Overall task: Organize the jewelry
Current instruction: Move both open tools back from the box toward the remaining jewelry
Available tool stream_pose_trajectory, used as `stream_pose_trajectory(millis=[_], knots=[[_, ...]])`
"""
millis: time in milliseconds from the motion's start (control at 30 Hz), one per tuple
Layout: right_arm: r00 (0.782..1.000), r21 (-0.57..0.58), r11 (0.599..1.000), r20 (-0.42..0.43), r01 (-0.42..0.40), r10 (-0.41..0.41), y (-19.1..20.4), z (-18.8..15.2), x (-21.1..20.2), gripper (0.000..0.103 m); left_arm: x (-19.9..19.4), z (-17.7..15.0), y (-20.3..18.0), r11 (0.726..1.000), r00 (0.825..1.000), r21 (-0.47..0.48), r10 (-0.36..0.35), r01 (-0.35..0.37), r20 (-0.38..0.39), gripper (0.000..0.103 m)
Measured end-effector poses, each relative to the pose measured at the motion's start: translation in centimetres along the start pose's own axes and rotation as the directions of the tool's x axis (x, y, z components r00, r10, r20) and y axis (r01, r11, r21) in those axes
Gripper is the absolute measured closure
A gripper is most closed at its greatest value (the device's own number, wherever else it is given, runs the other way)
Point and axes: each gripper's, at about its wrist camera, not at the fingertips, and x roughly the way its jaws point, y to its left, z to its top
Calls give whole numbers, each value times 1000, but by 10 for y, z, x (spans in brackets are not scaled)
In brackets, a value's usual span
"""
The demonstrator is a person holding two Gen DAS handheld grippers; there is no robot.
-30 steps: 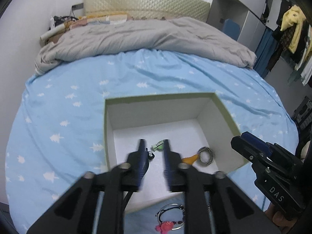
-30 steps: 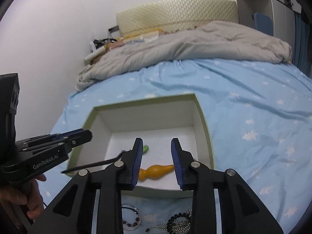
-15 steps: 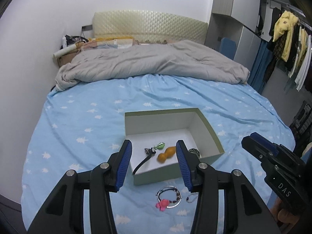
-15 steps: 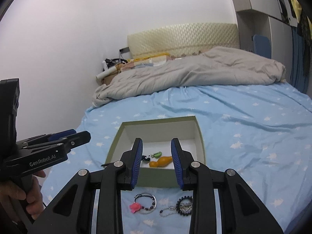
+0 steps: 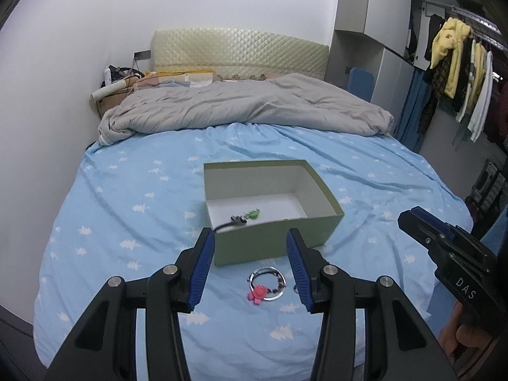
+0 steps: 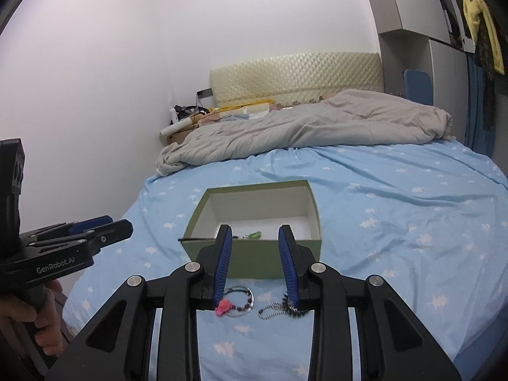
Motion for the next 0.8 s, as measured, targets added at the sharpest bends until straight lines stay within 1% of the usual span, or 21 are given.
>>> stream_pose_trajectory(millis=[133, 333, 467, 633, 800], knots=[[1000, 6, 1000, 0, 2, -2, -3, -19, -8, 75, 0, -18, -1, 1000, 1000, -7, -19, 18, -16, 56], [1000, 6, 1000, 6, 8, -8, -5, -48, -14, 75, 1, -40, -2, 1000, 999, -5, -29, 29, -14, 56], [1000, -5, 1000, 2, 9, -9, -2, -64, -14, 75, 1, -53, -2, 999, 999, 1, -37, 37, -6, 56], [1000, -19, 1000, -3, 14, -14, -2, -84, -9, 75, 8, -67, -2, 1000, 999, 1, -30, 30, -17, 56], [999, -8, 1000, -32, 17, -18, -9, -108, -2, 75, 15, -84, 2, 999, 999, -18, -38, 37, -10, 56]])
